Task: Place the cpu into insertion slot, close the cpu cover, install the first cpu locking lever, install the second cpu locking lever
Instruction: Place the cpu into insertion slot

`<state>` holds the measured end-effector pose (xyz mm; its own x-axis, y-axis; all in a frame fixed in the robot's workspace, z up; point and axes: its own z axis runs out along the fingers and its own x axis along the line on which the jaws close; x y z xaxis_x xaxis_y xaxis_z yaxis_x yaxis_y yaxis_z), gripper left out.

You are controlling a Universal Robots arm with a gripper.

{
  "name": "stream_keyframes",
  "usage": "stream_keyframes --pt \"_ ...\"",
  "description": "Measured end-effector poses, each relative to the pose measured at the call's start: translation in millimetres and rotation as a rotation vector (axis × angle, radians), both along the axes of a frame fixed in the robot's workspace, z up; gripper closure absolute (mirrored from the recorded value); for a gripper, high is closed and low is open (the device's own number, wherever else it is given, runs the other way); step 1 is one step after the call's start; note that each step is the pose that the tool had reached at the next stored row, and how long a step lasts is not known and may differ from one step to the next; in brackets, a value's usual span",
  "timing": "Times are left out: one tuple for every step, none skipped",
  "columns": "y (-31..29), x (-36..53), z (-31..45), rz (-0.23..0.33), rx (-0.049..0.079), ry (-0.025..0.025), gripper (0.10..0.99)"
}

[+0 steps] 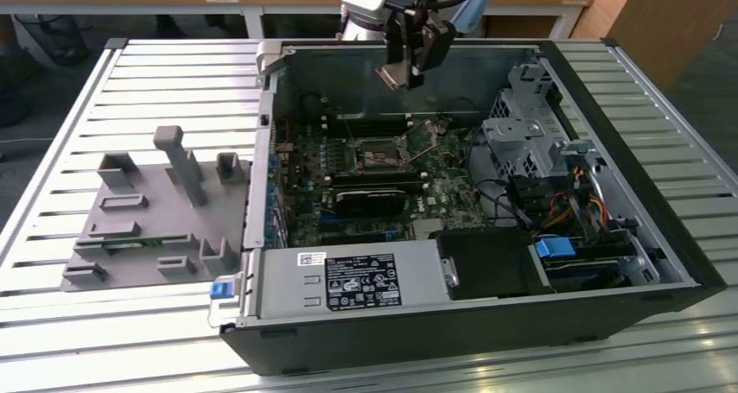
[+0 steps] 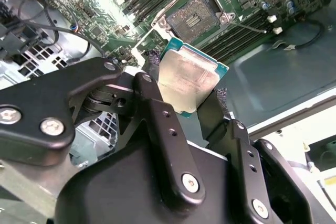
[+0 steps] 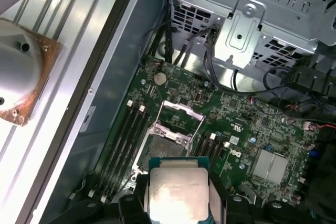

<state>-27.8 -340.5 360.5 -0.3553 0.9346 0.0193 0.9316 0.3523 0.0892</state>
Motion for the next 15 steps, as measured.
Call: stream_keyframes --pt "0.1 0.0 -0.3 -0.01 0.0 0.0 0.545" --pt "0.3 0.0 -0.7 -0.021 0.0 0.0001 0.545" --pt "0.5 0.0 -1.1 -0.032 0.0 0.0 0.545" --pt "0.6 0.0 -1.5 -0.042 0.0 0.0 0.545" --pt "0.8 0.0 -1.9 -0.054 0.0 0.0 0.545" --pt "1.0 0.0 -2.2 -0.065 0.0 0.0001 0.545" --pt "1.2 0.0 -2.6 -0.075 0.0 0.0 0.545" --pt "1.3 0.0 -3.0 -0.086 0.0 0.0 0.545" --pt "1.5 0.0 -3.4 -0.096 0.0 0.0 0.545" --pt "1.7 0.0 -3.8 -0.107 0.0 0.0 0.545" --pt "1.9 0.0 -4.2 -0.117 0.0 0.0 0.545" --pt "2.1 0.0 -4.7 -0.128 0.0 0.0 0.545" --pt "2.2 0.0 -5.2 -0.139 0.0 0.0 0.545" --pt "2.4 0.0 -5.7 -0.15 0.0 0.0 0.545" --pt "2.6 0.0 -6.2 -0.161 0.0 0.0 0.545"
